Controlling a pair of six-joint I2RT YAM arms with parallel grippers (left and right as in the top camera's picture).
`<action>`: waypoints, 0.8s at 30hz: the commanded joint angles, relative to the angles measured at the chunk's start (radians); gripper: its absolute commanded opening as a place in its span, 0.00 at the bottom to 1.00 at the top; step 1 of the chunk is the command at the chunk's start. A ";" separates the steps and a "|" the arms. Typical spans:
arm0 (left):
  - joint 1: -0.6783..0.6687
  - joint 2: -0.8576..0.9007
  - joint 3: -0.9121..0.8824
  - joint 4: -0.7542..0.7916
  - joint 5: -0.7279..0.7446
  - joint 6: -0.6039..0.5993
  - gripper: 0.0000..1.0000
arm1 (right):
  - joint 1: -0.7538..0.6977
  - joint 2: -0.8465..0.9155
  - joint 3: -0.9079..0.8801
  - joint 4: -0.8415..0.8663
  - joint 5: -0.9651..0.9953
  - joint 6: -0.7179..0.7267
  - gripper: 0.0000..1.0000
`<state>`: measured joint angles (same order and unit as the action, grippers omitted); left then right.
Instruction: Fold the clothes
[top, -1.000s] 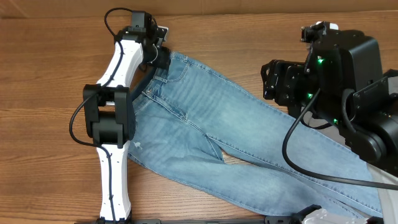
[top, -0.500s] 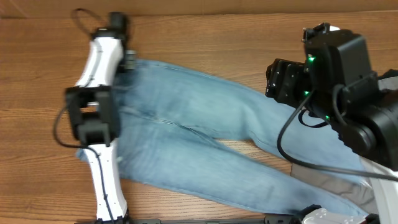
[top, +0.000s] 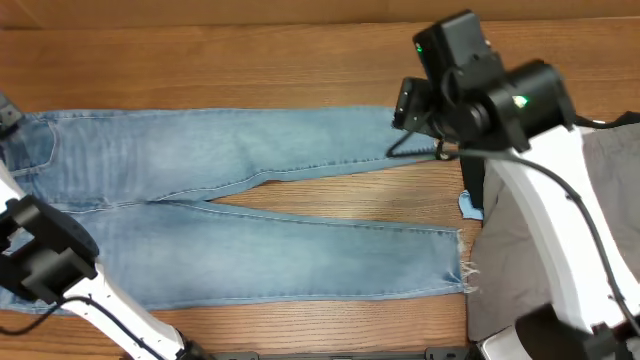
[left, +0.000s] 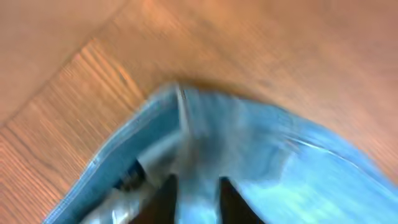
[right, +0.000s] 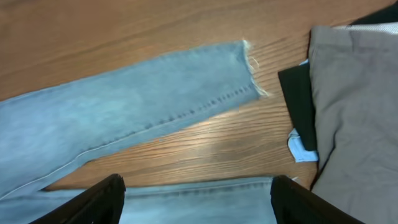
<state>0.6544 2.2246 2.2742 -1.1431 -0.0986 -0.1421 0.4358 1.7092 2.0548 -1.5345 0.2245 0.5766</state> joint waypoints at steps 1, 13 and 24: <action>-0.025 -0.099 0.031 0.001 0.121 0.030 0.44 | -0.032 0.082 -0.006 0.014 0.007 0.011 0.79; -0.049 -0.297 0.031 -0.103 0.227 0.038 0.68 | -0.260 0.423 -0.007 0.100 -0.093 -0.140 0.73; -0.066 -0.435 0.031 -0.269 0.438 0.058 0.70 | -0.391 0.615 -0.007 0.293 -0.342 -0.350 0.67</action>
<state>0.6037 1.8538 2.2791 -1.3952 0.2432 -0.1192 0.0399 2.2913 2.0510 -1.2541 -0.0494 0.2886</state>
